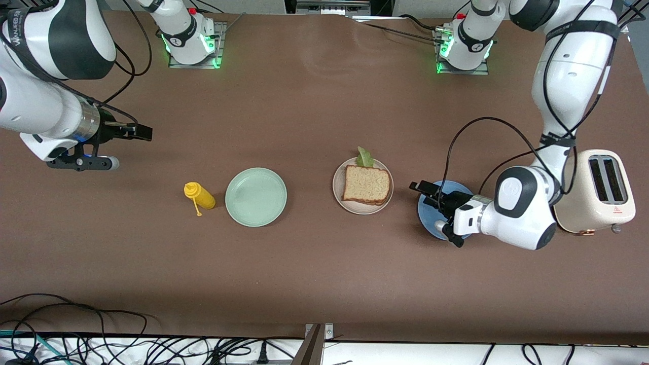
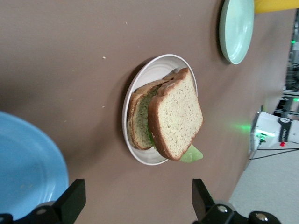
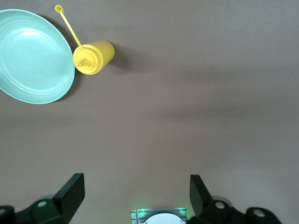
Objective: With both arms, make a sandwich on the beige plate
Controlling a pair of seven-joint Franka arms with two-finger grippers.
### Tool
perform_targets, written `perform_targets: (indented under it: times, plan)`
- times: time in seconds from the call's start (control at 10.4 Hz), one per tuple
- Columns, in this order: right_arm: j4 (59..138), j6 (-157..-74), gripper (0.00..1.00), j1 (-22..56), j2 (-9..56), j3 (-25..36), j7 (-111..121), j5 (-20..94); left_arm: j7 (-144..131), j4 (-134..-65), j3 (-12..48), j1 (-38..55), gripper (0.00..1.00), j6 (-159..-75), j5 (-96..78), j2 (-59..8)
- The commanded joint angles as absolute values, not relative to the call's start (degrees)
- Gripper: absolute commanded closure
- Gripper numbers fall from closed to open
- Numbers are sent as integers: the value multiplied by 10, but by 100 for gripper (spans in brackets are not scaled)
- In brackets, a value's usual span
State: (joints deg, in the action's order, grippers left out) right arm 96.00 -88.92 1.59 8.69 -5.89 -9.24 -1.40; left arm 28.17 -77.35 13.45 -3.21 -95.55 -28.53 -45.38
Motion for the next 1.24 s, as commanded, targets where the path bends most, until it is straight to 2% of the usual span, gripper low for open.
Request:
perform_targets:
  times: [0.0,0.38,0.77,0.96,1.15]
  plan:
    - [945,-876,0,17,93,-67,-97,-27,205,-787,131,-26,0,-949,-198,-373]
    - [950,-879,0,33,90,-67,-101,-40,100,-788,137,-24,0,-909,-35,-262]
    - [977,-891,0,33,72,-67,-103,-37,72,-800,132,4,0,-874,28,-158]
    - [1019,-921,0,33,45,-67,-102,-37,67,-829,97,19,0,-875,29,-102]
    - [1025,-908,0,33,30,-64,-102,-37,67,-851,11,83,0,-881,21,-83]
